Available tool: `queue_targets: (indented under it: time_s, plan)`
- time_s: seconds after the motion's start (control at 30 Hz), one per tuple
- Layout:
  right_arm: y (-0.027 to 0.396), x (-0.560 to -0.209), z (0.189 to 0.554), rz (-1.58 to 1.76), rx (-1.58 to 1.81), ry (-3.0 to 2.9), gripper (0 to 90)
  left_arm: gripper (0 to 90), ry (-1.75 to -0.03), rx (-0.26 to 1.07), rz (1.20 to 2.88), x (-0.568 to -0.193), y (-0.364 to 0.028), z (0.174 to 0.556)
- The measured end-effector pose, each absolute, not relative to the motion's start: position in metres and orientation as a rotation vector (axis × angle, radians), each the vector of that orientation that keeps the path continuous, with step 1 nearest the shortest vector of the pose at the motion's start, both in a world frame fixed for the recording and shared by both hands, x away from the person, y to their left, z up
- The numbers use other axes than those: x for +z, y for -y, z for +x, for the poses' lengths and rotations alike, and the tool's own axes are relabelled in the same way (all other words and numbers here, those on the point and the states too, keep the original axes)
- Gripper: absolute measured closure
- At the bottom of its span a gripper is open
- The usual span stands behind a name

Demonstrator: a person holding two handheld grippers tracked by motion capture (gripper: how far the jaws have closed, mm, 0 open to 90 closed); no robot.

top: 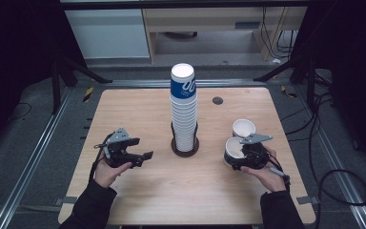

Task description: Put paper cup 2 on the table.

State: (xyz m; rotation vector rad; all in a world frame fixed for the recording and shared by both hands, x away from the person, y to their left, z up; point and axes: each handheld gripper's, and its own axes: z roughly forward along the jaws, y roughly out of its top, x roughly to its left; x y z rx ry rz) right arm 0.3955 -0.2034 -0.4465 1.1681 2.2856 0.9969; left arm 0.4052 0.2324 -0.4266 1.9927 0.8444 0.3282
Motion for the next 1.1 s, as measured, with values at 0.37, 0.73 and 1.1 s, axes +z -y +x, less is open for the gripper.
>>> queue_targets:
  time_s: [0.37, 0.73, 1.1]
  plan:
    - [0.205, -0.455, 0.401, 1.2, 0.967, -2.301, 19.7, 17.1, -0.843, 0.332, 2.001, -0.427, -0.232, 0.405]
    - [0.205, -0.462, 0.403, 1.196, 0.938, -2.317, 18.9, 17.3, -0.841, 0.333, 2.014, -0.429, -0.23, 0.405]
    - [0.206, -0.466, 0.404, 1.157, 0.93, -2.296, 7.8, 17.2, -0.84, 0.329, 2.017, -0.429, -0.231, 0.406]
